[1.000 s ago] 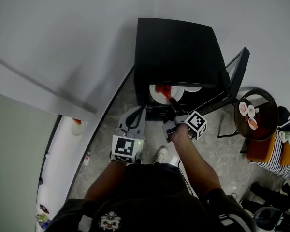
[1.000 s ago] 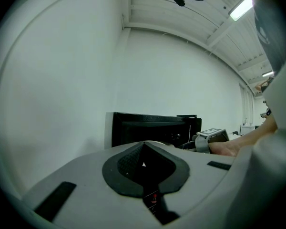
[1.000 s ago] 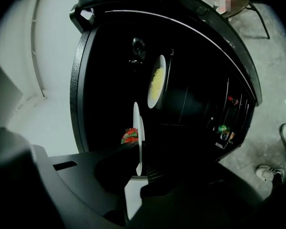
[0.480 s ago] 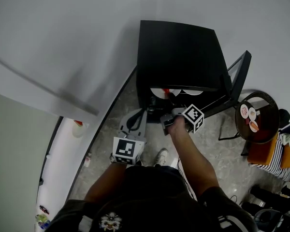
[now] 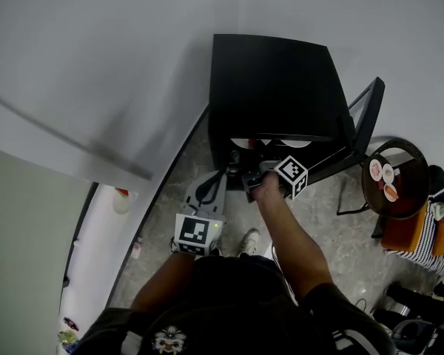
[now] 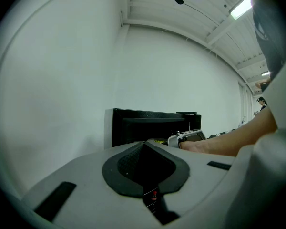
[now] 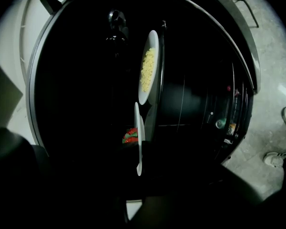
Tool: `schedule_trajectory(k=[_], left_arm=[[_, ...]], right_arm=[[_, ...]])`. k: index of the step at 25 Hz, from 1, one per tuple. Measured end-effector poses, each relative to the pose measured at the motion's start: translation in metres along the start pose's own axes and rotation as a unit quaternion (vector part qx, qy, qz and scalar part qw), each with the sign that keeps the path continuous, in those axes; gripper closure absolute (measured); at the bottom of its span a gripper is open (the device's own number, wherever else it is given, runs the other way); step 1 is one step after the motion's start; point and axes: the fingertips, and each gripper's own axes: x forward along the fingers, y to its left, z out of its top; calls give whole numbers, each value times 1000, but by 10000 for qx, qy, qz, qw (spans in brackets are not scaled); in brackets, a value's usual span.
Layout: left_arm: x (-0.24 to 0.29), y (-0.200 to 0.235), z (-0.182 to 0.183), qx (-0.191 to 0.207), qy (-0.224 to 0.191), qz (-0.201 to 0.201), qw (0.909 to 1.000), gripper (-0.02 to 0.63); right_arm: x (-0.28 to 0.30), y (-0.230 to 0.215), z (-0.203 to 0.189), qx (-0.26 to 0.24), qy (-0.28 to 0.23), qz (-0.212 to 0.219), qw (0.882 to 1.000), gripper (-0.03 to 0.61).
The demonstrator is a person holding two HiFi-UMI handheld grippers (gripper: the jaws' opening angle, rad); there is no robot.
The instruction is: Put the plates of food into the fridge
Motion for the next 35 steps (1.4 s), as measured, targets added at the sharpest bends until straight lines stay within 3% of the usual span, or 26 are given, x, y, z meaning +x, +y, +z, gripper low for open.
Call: schedule_trajectory(k=[11, 16, 23, 35], left_arm=[[-3, 1, -1, -4, -2, 11, 10000, 604], [-3, 0, 1, 20, -14, 9, 10000, 604], [-3, -2, 3, 11, -44, -6, 10000, 604], [-4, -5, 5, 11, -94, -49, 9999, 604]], right_arm=[[11, 5, -2, 243, -54, 121, 9996, 540], [10, 9, -3, 12, -97, 60, 9999, 537], [4, 18, 0, -370, -124, -260, 9989, 399], [5, 21, -3, -539, -90, -578, 9968, 342]])
